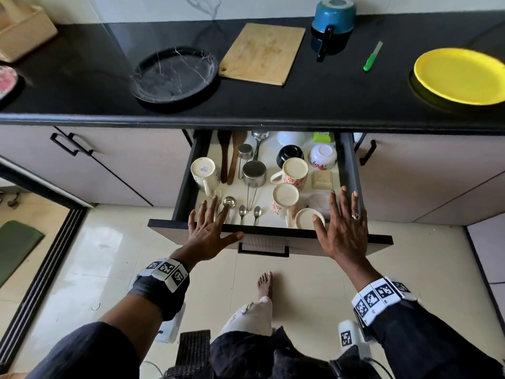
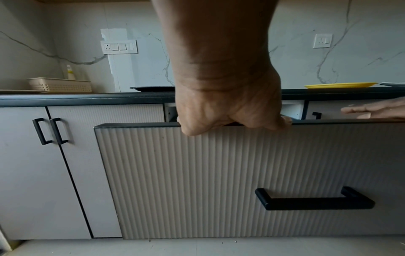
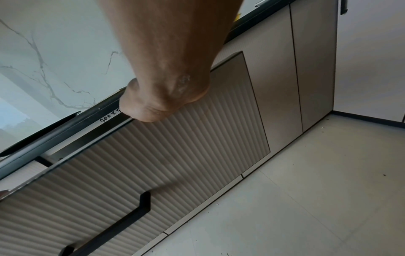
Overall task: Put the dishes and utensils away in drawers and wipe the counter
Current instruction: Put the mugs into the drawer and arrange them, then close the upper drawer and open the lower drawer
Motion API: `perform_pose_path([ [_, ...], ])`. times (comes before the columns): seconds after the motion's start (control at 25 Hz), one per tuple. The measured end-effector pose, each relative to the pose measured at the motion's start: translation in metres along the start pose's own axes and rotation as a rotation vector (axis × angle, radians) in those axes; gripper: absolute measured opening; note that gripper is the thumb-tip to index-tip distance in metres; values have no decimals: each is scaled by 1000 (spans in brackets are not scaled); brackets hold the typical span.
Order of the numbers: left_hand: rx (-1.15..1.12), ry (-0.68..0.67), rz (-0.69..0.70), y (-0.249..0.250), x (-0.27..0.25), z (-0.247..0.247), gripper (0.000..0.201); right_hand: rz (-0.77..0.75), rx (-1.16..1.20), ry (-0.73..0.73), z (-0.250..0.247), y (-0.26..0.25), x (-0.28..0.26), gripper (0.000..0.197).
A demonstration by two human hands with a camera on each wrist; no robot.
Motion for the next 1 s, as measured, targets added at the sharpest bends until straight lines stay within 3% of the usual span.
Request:
perform_pose_path([
  [0.32,5,112,48,-4,98,-76,111,-7,-48,54,-16,-8,119,85],
  [0.4,6,194,62,1,119,-99,110,-14,-19,56,-22,-11,151,87],
  [0.48,72,341,67,6,136,-134,118,-15,-11,55,-24,-15,176,85],
  [0.56,217,439,86,13,158,-176,139,-34,-69,47,-25,-22,199,79],
  [0.68,398,393,155,22,197,-221,152,-40,-81,-7,-26,-24,224,78],
  [0.8,399,439,181,16,224,-229,131,-52,-104,-16,-23,-20,228,83],
  [1.0,371,733,279,13,219,-232,96,-109,-6,15,-13,-33,221,85],
])
Point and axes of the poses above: each hand's wrist, its own x-axis towards the middle knuckle, its own z-axis out of the palm, y = z × x, the point moved 9 cm from there along x, towards the middle knuckle, and after that the axes turned 9 degrees about -y, right-handed, at the moved point
